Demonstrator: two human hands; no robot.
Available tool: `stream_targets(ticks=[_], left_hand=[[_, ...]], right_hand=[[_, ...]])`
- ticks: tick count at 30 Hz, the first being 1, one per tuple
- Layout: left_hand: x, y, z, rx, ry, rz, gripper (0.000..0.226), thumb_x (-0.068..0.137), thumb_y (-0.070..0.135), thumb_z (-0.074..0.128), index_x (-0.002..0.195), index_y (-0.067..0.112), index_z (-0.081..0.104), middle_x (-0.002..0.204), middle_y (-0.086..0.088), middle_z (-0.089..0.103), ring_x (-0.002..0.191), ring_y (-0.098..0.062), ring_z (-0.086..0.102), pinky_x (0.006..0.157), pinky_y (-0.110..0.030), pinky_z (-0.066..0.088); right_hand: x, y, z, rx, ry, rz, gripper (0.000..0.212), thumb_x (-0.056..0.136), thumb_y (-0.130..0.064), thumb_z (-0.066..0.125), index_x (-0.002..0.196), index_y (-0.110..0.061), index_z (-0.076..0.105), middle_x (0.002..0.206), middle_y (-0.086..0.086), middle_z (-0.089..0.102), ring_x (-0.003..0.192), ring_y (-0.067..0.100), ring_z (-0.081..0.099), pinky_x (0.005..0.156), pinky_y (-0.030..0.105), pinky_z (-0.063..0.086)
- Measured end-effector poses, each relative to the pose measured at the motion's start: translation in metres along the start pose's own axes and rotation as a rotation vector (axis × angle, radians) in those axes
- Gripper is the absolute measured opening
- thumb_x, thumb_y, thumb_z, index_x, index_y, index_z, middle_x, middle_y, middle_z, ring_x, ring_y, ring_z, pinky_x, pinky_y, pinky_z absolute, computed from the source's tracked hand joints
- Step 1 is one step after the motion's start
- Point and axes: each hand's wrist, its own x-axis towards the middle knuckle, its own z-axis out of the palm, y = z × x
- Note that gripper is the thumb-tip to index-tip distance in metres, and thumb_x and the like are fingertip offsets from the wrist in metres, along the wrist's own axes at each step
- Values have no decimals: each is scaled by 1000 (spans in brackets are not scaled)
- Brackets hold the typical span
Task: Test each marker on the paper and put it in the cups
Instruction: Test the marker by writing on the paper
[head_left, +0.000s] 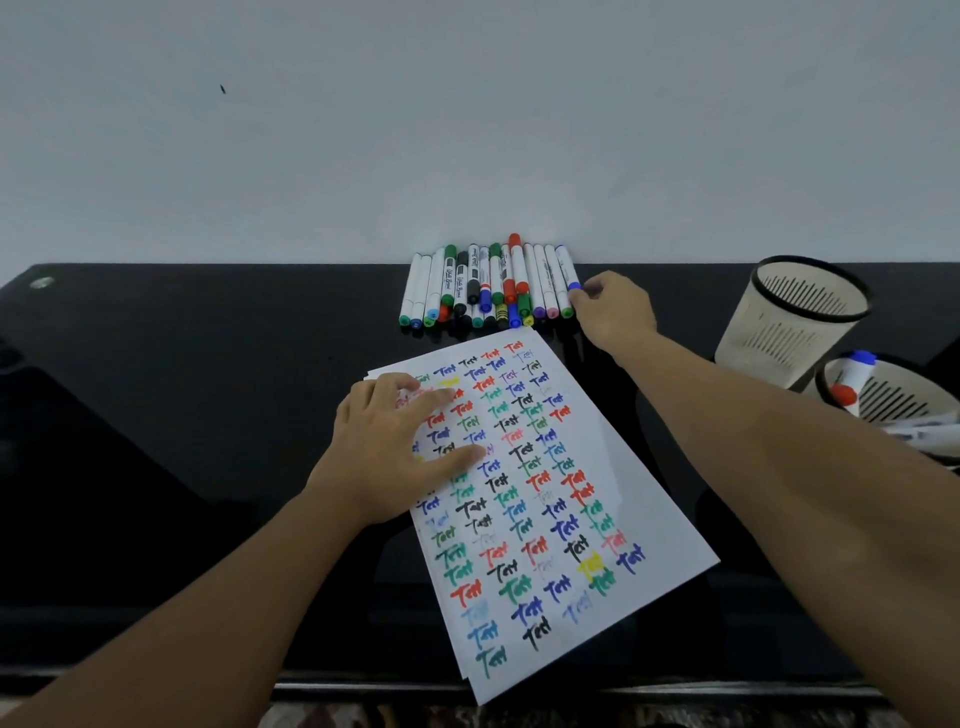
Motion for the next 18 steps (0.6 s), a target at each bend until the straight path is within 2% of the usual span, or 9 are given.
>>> stream_targets(ticks=[5, 9, 11, 13, 16, 18], left_hand=[[0, 0, 0, -4, -9, -3, 88, 71, 100, 33, 145, 52, 39, 143, 15, 28, 135, -13, 18, 120, -46, 18], [0, 0, 0, 1, -6, -1, 88, 72, 99, 33, 145, 52, 39, 143, 15, 29, 135, -13, 19, 119, -45, 19], [0, 0, -1, -3, -1, -1, 88, 71, 99, 33, 145, 51, 40, 143, 14, 30, 135, -14, 20, 119, -45, 19], [0, 0, -1, -6, 3, -1, 88, 71, 99, 33, 145, 51, 41, 143, 14, 30, 135, -14, 21, 119, -46, 20], [0, 0, 0, 0, -5, -4, 88, 71, 99, 34, 145, 52, 40, 143, 14, 30, 134, -13, 20, 119, -45, 20], [-1, 1, -1, 0, -9, -6, 88, 71, 99, 35, 145, 51, 41, 144, 13, 30, 134, -14, 20, 119, -44, 20]], right_hand=[[-3, -1, -1, 26, 77, 36, 27, 102, -37, 61, 116, -16, 72, 108, 2, 72, 90, 16, 63, 75, 28, 48], [-13, -6, -10, 254, 325, 63, 18, 98, -32, 61, 107, -18, 69, 114, 4, 61, 80, 11, 61, 73, 32, 53], [-22, -10, -17, 349, 414, 5, 16, 102, -27, 58, 109, -15, 66, 115, 3, 50, 77, 7, 53, 76, 24, 46], [-33, -14, -22, 390, 436, -82, 19, 107, -24, 53, 113, -13, 67, 116, 3, 47, 84, 7, 55, 83, 22, 48], [-53, -20, -30, 400, 427, -181, 20, 107, -22, 56, 118, -14, 71, 117, 0, 50, 88, 1, 55, 83, 6, 43], [-66, -25, -35, 493, 417, -178, 17, 105, -24, 62, 119, -19, 69, 114, -3, 57, 90, 0, 59, 79, 3, 44]])
